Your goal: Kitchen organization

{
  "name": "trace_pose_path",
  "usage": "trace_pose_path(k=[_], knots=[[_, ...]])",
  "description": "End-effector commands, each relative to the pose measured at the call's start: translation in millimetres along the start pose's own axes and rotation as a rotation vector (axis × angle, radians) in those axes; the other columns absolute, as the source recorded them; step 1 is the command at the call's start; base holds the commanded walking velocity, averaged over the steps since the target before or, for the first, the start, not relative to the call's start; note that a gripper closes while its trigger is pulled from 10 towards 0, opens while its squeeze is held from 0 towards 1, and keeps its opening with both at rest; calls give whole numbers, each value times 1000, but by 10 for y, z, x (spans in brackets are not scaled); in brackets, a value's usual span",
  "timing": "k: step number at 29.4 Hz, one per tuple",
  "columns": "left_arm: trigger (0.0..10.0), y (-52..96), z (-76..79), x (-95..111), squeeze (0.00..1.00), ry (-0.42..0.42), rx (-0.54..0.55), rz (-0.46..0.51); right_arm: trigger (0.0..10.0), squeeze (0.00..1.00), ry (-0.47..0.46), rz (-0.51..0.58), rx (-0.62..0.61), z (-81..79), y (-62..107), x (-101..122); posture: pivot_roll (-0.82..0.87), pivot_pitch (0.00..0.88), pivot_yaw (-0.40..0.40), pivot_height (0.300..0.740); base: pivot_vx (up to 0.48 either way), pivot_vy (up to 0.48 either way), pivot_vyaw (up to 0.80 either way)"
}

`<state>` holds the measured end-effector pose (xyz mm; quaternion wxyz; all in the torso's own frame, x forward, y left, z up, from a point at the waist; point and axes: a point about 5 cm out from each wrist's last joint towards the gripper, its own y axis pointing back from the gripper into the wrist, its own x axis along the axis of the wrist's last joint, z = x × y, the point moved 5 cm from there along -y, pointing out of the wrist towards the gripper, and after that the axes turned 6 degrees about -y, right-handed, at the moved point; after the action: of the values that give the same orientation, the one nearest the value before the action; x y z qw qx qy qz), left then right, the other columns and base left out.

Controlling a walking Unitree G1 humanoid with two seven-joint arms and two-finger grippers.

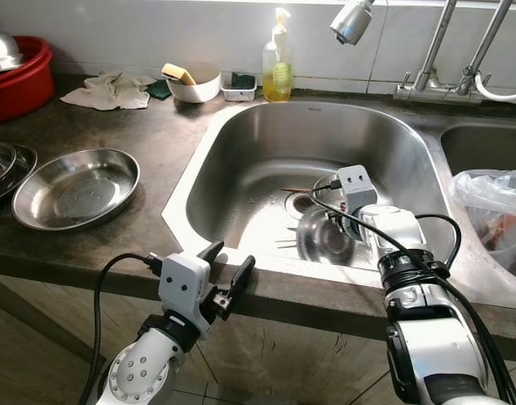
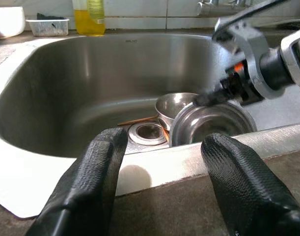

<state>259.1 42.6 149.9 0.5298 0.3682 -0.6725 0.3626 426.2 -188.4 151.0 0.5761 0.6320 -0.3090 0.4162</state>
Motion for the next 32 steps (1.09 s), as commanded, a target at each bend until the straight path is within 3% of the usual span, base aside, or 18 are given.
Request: trace_pose_path(k=[1, 2, 3, 5, 6, 8, 11, 12, 15, 19, 25, 26, 32], knots=[[10000, -9, 27, -81, 0, -4, -6, -42, 10000, 1000, 24, 75, 16, -56, 32, 149, -5, 131, -40, 740, 0, 0, 0], [10000, -15, 25, -81, 0, -5, -5, -40, 10000, 1000, 18, 85, 20, -79, 43, 163, -6, 129, -40, 740, 0, 0, 0], [10000, -30, 21, -83, 0, -5, -3, -38, 10000, 408, 51, 119, 10, -99, 73, 194, -7, 113, -41, 740, 0, 0, 0], [10000, -37, 19, -83, 0, -6, -2, -36, 10000, 408, 58, 125, 7, -107, 86, 193, -7, 113, -41, 740, 0, 0, 0], [10000, -56, 9, -83, 0, -10, -1, -31, 10000, 0, 55, 194, -19, -105, 150, 275, -7, 99, -44, 740, 0, 0, 0], [10000, -66, 4, -86, 0, -11, 0, -30, 10000, 0, 57, 228, -29, -102, 177, 320, -7, 96, -45, 740, 0, 0, 0], [10000, -84, -13, -93, 0, -13, 6, -27, 10000, 0, 30, 404, -45, -150, 377, 531, -16, 77, -39, 740, 0, 0, 0], [10000, -84, -13, -93, 0, -13, 6, -27, 10000, 0, 30, 404, -45, -150, 377, 531, -16, 77, -39, 740, 0, 0, 0], [10000, -105, -20, -101, 0, -18, 4, -24, 10000, 0, 41, 517, -73, -185, 609, 622, -26, 64, -27, 740, 0, 0, 0], [10000, -132, -41, -114, 0, -24, -2, -19, 10000, 0, -14, 662, -60, -305, 940, 644, -37, 41, -15, 740, 0, 0, 0], [10000, -147, -56, -133, 0, -30, -14, -20, 10000, 0, -18, 723, -67, -426, 1106, 515, -45, 25, 3, 740, 0, 0, 0], [10000, -152, -69, -127, 0, -32, -17, -16, 10000, 0, -10, 732, -79, -491, 1157, 394, -42, 15, 6, 740, 0, 0, 0], [10000, -168, -110, -112, 0, -37, -19, -6, 10000, 0, -65, 752, -133, -480, 1214, 317, -40, 0, 18, 740, 0, 0, 685]])
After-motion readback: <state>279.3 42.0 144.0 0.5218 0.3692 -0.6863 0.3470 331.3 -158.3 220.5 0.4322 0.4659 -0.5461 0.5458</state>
